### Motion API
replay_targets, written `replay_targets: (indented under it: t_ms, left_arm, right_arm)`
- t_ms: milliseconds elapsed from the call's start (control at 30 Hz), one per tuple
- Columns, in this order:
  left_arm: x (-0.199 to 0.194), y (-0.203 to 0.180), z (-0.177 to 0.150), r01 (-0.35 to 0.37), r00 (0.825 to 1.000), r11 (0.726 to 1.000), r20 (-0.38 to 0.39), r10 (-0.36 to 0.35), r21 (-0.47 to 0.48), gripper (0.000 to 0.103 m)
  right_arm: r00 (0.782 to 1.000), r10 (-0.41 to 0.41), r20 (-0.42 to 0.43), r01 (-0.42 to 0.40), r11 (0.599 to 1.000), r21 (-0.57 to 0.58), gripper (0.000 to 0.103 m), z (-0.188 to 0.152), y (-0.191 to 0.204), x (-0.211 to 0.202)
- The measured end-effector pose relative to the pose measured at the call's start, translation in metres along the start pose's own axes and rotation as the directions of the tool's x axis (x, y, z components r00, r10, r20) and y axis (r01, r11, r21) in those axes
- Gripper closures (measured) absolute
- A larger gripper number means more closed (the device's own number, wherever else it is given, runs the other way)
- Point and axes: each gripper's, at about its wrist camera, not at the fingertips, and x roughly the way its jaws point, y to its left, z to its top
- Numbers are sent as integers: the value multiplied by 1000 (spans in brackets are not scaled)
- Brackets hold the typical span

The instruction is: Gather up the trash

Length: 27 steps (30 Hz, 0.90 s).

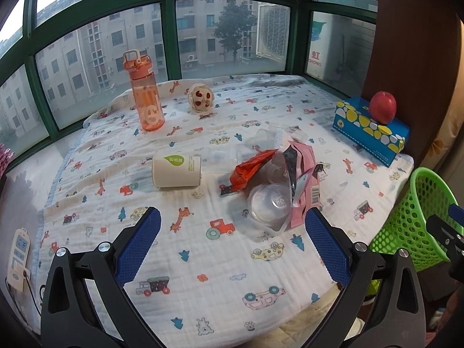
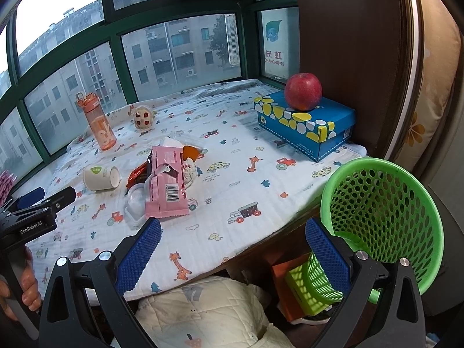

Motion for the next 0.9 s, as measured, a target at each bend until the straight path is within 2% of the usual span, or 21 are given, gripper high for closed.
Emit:
replay_targets:
  t_ms: [533, 900]
  left_arm:
    - [12, 21, 14, -38, 999, 999, -5, 38, -25, 5]
    - [21, 45, 20, -66, 998, 997, -5, 66, -49, 5]
  right_arm:
    - [999, 34, -37, -35, 998, -48, 6, 15, 18, 30]
    - [986, 139, -96, -144, 988, -51, 7, 26, 41, 69]
